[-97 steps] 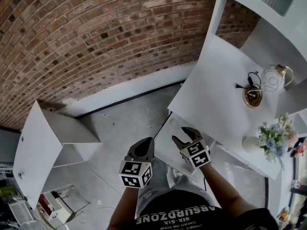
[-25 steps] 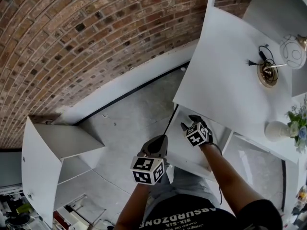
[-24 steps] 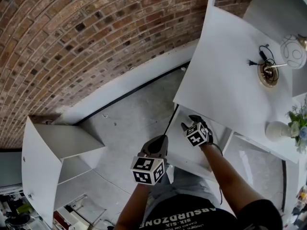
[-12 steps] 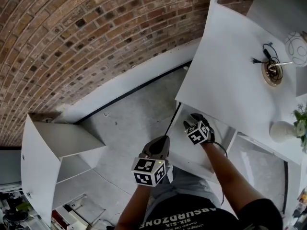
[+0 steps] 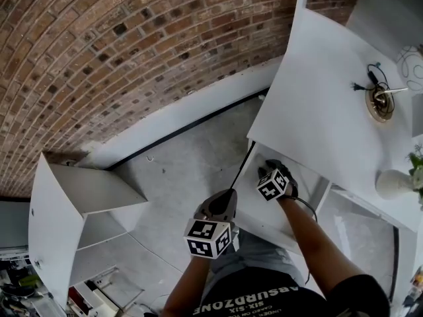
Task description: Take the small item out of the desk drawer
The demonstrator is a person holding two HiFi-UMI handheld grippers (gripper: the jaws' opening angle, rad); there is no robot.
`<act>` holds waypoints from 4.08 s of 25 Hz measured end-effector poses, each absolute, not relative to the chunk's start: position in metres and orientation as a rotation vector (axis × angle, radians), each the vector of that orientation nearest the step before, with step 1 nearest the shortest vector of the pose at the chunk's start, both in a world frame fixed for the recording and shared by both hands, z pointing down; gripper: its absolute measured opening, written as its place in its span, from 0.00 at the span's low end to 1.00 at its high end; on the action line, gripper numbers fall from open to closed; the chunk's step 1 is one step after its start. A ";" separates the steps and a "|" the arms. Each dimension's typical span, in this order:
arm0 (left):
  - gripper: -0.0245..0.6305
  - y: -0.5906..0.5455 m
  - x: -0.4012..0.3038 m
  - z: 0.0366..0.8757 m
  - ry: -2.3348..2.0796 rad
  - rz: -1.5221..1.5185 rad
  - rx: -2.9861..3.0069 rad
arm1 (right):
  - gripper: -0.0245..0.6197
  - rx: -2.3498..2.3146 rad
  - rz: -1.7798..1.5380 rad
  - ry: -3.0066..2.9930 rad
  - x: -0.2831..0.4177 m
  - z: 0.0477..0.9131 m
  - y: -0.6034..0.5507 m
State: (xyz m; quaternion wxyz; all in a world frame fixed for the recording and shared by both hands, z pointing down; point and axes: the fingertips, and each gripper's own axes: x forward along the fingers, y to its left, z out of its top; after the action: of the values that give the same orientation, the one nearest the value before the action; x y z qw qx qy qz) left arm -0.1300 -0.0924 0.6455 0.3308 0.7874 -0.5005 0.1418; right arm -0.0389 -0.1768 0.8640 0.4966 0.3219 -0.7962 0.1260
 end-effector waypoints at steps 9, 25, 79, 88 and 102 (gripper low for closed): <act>0.04 -0.092 -0.129 0.642 -1.303 0.374 2.060 | 0.24 0.760 0.330 -1.933 -0.039 0.856 -0.172; 0.04 -0.086 -0.136 0.623 -1.317 0.374 2.005 | 0.24 0.729 0.369 -1.929 -0.037 0.827 -0.160; 0.04 -0.068 -0.135 0.544 -1.349 0.398 1.986 | 0.24 0.622 0.375 -2.082 -0.036 0.670 -0.115; 0.04 -0.069 -0.121 0.537 -1.342 0.432 2.028 | 0.24 0.673 0.380 -2.145 -0.030 0.641 -0.106; 0.04 -0.056 -0.102 0.524 -1.364 0.429 2.060 | 0.24 0.769 0.442 -2.259 -0.011 0.588 -0.089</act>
State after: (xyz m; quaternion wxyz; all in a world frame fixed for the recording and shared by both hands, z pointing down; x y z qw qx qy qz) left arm -0.1020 -0.0556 0.5236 0.3117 0.7806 -0.5167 0.1626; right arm -0.0107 -0.0888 0.5884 0.3501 0.2968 -0.8720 0.1705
